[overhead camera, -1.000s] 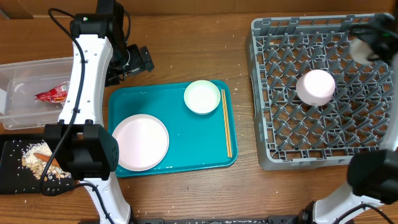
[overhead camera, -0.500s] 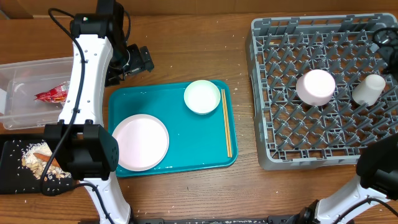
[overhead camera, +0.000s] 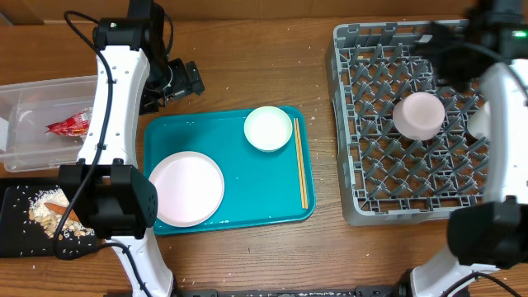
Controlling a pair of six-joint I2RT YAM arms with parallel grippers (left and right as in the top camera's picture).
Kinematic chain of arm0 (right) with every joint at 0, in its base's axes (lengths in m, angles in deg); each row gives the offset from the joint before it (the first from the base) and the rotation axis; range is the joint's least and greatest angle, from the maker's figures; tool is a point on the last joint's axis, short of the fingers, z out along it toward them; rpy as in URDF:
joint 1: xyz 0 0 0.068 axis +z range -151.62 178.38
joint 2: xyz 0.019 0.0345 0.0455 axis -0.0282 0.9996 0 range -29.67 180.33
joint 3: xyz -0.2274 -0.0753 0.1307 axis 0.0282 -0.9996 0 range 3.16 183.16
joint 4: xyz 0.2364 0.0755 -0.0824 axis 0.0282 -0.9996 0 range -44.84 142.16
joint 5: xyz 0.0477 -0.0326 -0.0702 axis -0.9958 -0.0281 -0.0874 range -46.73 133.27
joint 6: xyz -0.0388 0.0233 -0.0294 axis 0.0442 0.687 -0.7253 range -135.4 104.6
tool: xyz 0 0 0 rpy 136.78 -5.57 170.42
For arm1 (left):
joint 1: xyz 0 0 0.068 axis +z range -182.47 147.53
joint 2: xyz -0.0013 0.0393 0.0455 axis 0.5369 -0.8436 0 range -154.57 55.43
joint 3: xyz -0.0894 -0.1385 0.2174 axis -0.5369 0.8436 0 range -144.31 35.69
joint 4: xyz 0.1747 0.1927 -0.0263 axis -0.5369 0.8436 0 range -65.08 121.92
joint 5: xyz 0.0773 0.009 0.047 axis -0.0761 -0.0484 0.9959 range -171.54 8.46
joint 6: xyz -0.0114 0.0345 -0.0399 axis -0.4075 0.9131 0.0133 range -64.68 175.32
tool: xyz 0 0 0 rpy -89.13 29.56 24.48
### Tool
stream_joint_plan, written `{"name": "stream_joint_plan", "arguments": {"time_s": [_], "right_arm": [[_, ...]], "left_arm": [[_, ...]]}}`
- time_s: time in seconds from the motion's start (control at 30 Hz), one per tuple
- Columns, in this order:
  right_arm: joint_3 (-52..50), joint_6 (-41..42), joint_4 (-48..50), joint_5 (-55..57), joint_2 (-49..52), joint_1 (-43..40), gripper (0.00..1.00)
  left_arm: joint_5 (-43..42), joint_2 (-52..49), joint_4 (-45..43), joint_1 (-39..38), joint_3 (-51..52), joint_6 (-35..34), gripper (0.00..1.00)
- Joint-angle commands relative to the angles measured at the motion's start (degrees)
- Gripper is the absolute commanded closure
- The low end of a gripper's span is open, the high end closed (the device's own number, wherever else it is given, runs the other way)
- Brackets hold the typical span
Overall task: Sort waste into correct bins and load items into the dishwasher
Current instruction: 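Move the right gripper to the white bowl and grasp its rim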
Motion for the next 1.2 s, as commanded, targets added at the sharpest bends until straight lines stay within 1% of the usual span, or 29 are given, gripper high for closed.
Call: {"name": "stream_joint_plan", "arguments": {"time_s": [0.0,0.07,0.1,0.17,0.2,0.27,0.37,0.53,0.67,0.73,0.93,1.0,1.17], "right_arm": [[-0.98,-1.49,0.66,-1.14,-1.99,10.49,0.07],[-2.93,-1.46,2.69,0.61,-1.81,16.81,0.12],[-3.96,-1.46,3.78,1.40,-1.75,19.39,0.18],[-7.26,-1.46,7.06,3.21,-1.66,25.55,0.34],[-9.42,-1.46,9.01,4.59,-1.66,28.72,0.37],[-14.16,-1.46,13.33,7.52,-1.64,34.32,0.41],[-20.26,-1.46,19.47,8.37,-1.64,39.39,0.41],[-29.29,-1.51,29.35,8.37,-1.27,44.35,0.42],[-35.36,-5.70,36.24,8.35,-0.22,45.66,0.41],[-36.76,-7.67,37.64,8.35,0.76,45.68,0.41],[-36.85,-15.08,39.30,9.46,4.28,45.66,0.40],[-36.85,-16.52,39.78,9.86,5.25,45.68,0.41],[-36.85,-16.76,39.89,9.86,7.04,45.68,0.40]], "left_arm": [[-0.44,0.66,-0.04,-0.39,0.57,-0.81,0.00],[-0.44,0.66,-0.04,-0.39,0.57,-0.81,0.00],[-0.44,0.66,-0.04,-0.39,0.57,-0.81,0.00],[-0.44,0.66,-0.04,-0.39,0.57,-0.81,0.00],[-0.44,0.66,-0.04,-0.39,0.57,-0.81,0.00],[-0.44,0.66,-0.04,-0.39,0.57,-0.81,0.00],[-0.44,0.66,-0.04,-0.39,0.57,-0.81,0.00],[-0.44,0.66,-0.04,-0.39,0.57,-0.81,0.00],[-0.44,0.66,-0.04,-0.39,0.57,-0.81,0.00],[-0.44,0.66,-0.04,-0.39,0.57,-0.81,0.00],[-0.44,0.66,-0.04,-0.39,0.57,-0.81,0.00],[-0.44,0.66,-0.04,-0.39,0.57,-0.81,0.00],[-0.44,0.66,-0.04,-0.39,0.57,-0.81,0.00]]}}
